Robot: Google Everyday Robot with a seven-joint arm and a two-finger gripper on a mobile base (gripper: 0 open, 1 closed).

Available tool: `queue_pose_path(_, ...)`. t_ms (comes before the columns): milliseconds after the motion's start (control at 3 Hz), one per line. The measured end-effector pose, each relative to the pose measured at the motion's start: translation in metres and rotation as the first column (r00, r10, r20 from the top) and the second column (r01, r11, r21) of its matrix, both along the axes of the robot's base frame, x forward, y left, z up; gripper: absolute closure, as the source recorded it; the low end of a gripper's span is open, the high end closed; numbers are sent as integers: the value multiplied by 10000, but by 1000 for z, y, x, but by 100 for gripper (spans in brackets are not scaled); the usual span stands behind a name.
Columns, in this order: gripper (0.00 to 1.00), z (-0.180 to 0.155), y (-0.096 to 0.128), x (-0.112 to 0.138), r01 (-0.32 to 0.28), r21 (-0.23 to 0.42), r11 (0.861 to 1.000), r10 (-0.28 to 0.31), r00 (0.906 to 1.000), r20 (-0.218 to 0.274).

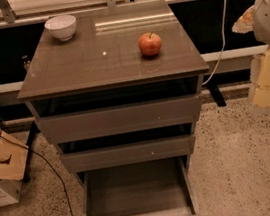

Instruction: Close bottom drawer

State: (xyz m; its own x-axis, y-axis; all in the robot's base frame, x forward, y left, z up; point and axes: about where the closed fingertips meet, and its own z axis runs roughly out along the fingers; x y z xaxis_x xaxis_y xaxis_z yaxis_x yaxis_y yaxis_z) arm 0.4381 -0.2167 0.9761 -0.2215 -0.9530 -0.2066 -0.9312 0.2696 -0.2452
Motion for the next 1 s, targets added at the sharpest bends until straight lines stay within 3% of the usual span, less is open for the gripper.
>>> queue_pose_path(333,0,0,0,0,0,0,10000,0,10000,0)
queue_pose_path(667,13,2,1,0,4,2,10000,-4,10000,89)
queue_pose_path(1000,35,-15,5,-4,-126,385,9992,123,9999,88)
